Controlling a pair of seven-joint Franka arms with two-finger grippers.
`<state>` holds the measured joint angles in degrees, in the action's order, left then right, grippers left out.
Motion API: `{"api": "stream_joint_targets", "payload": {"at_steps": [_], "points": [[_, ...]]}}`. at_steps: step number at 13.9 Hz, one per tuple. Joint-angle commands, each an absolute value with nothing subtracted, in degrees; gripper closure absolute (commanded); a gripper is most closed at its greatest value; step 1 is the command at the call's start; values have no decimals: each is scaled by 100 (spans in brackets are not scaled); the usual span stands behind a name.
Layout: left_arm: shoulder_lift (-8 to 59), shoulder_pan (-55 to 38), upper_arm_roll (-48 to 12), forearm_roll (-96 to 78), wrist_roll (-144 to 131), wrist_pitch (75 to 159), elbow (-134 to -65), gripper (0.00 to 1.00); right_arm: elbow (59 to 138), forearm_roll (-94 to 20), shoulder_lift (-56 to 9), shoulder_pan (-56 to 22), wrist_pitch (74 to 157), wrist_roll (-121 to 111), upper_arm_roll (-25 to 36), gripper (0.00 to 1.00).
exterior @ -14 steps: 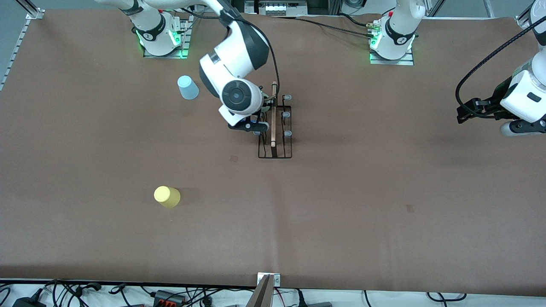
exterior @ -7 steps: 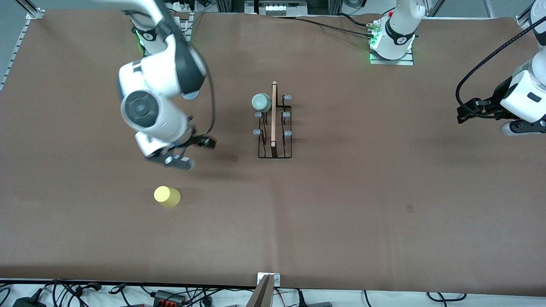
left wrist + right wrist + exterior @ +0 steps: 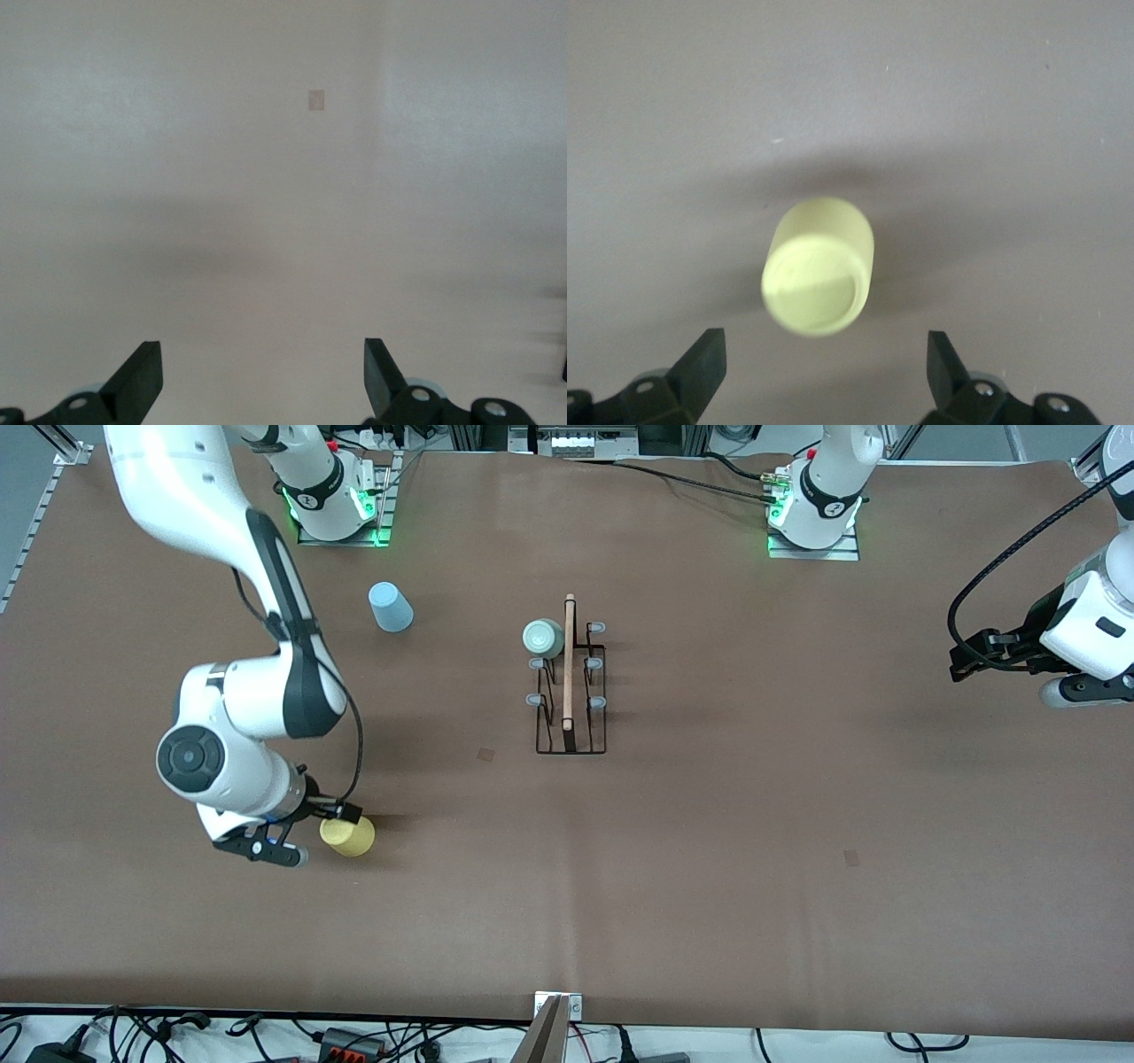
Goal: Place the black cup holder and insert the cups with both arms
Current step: 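Grasp the yellow cup with the right gripper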
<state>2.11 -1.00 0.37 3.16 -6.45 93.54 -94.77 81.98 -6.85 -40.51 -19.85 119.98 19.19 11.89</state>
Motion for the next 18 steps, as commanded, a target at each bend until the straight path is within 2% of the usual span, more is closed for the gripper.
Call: {"api": "stream_joint_targets", "payload": {"at_steps": [1, 15, 16, 18], "points": [[97, -114, 88, 158, -624, 9396, -9580, 0, 7559, -878, -4464, -1785, 11927, 1775, 1020, 0], [97, -114, 88, 158, -624, 9396, -9580, 0, 7567, -1002, -4816, -1775, 12006, 1248, 1020, 2], [97, -114, 88, 158, -624, 9396, -9580, 0, 7567, -1002, -4825, -1775, 12006, 1248, 1020, 18], [97, -114, 88, 158, -624, 9396, -9580, 0, 7559, -1002, -4825, -1775, 11980, 1231, 1020, 57]]}}
